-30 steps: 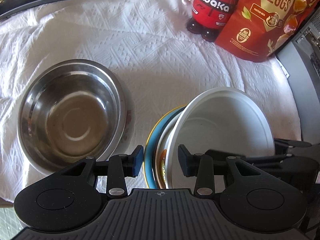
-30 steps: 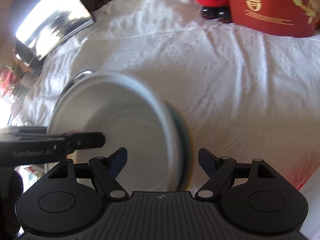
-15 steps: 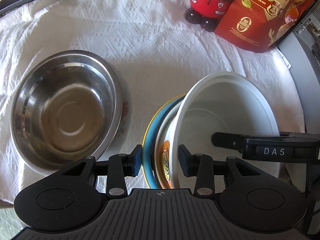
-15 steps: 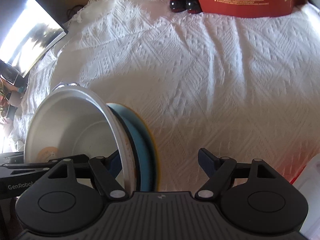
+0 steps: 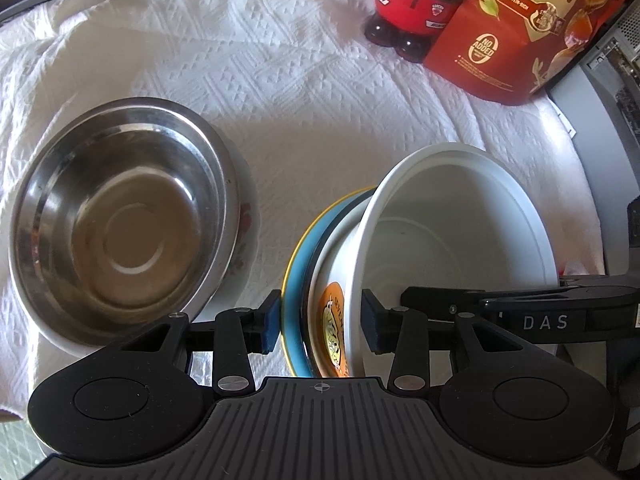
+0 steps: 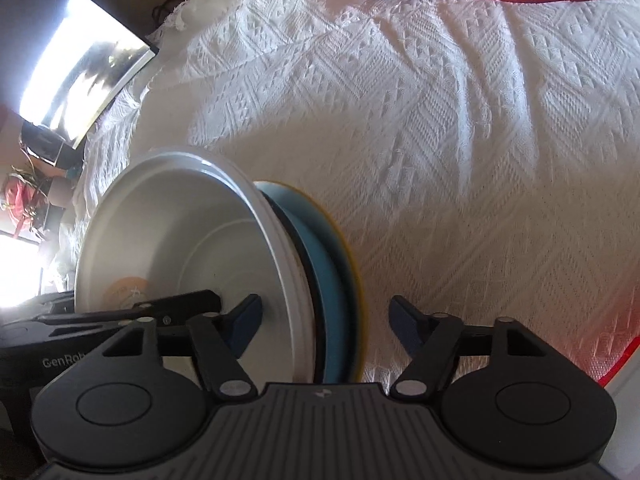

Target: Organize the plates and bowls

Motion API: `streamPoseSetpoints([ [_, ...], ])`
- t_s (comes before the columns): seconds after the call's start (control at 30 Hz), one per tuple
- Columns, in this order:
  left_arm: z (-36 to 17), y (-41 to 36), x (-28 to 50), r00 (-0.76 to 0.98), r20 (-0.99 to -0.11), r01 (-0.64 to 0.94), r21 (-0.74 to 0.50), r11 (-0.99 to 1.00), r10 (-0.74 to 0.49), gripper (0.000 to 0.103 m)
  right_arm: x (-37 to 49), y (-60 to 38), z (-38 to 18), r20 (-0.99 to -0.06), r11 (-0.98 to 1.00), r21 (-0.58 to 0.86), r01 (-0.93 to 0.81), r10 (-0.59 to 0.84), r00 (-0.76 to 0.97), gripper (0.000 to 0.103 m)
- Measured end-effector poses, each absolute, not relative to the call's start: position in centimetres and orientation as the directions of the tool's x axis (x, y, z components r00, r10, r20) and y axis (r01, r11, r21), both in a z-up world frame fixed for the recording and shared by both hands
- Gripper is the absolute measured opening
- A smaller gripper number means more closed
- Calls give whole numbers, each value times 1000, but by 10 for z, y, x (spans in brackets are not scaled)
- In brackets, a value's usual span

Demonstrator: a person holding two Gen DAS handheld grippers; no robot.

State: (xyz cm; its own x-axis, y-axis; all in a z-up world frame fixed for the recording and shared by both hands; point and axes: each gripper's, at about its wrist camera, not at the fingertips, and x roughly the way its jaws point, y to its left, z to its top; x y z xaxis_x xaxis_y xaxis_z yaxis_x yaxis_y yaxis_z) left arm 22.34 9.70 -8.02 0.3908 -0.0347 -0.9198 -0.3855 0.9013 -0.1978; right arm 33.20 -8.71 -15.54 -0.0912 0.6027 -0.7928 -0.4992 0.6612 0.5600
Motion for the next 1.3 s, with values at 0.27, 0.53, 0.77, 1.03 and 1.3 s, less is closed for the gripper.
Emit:
streamPoseSetpoints([
  [0.27,-85,102,223,394,-915,-396,-250,883,-83,45,326,-76,-150,-799,649,558,-518,588,-124,61],
  [0.53,-90,110,224,379,-912,-385,-308,870,-156,46,324,-73,-149,-807,657,550,-515,578,-124,62],
  [0.77,-94,118,231,332,-920,-379,-332,864,-208,45,326,-73,-149,-820,704,549,-450,559,-125,62],
  [1.03,-95,112,230,322,-915,-326,-347,880,-242,48,317,-72,-142,-854,729,469,-499,518,-46,63],
  [1.3,-102,114,230,330,-907,-330,-371,868,-262,50,317,-83,-146,-826,722,521,-456,560,-57,60],
])
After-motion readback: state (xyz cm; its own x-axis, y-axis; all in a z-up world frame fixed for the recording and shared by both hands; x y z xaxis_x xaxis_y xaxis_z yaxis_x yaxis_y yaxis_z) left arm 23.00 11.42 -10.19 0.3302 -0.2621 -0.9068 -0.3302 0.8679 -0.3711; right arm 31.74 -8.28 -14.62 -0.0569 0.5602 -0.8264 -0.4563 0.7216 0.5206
